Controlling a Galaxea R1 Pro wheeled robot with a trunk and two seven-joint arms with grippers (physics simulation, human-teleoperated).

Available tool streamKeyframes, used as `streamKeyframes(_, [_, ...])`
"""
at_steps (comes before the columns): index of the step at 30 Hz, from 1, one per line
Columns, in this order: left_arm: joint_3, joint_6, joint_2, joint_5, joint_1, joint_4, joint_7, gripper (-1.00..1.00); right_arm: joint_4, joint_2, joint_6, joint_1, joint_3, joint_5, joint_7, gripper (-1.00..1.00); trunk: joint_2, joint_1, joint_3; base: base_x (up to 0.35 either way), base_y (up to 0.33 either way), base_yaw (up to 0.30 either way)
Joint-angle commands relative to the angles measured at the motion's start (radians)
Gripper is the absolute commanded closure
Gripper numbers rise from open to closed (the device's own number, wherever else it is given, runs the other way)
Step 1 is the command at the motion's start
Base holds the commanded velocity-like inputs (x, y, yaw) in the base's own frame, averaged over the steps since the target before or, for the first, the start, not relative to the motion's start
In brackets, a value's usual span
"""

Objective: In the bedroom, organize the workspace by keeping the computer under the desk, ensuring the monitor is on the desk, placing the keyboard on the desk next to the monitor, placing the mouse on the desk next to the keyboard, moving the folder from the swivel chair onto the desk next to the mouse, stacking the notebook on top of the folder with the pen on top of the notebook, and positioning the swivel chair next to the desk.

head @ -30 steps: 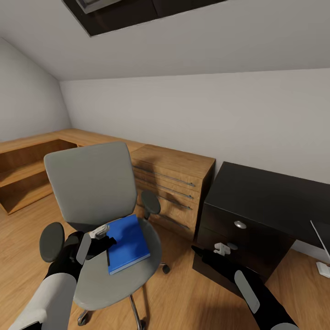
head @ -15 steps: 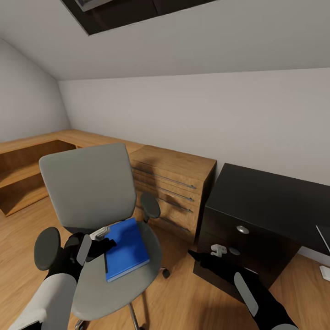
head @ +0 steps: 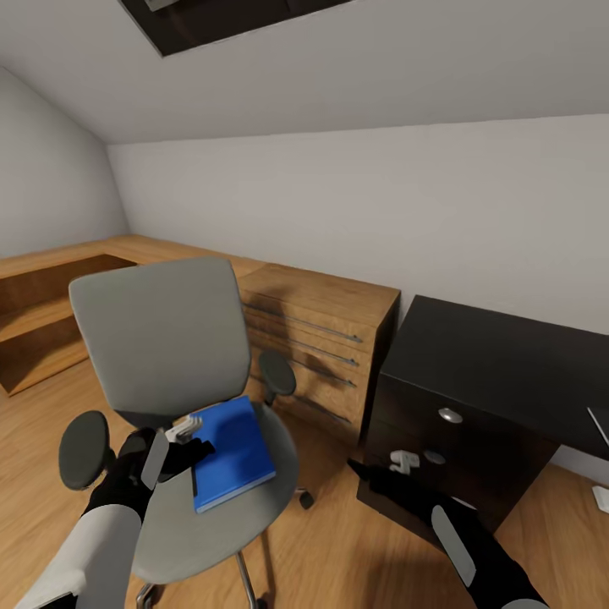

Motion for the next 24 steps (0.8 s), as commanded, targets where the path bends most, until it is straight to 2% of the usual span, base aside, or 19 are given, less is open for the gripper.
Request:
streamKeyframes(1, [0.003,0.004,-0.001,0.011,-0.001,-0.002,0.009,-1.00,-0.001,0.000,0.008,0.000,0.001,-0.010,-0.001,-1.00,-0.008,0.004,-0.004,0.000,0.000,0.000])
streamKeyframes(17, [0.003,0.004,-0.001,0.011,-0.001,-0.002,0.006,-1.00,0.000,0.002,0.007,0.000,0.001,-0.011,-0.002,-1.00,-0.120,0.065,-0.054,0.000,0.000,0.000])
streamKeyframes(24, [0.004,0.006,0.000,0.012,-0.001,-0.002,0.002,-1.00,0.000,0.002,0.007,0.000,0.001,-0.011,-0.002,-1.00,-0.120,0.065,-0.054,0.000,0.000,0.000])
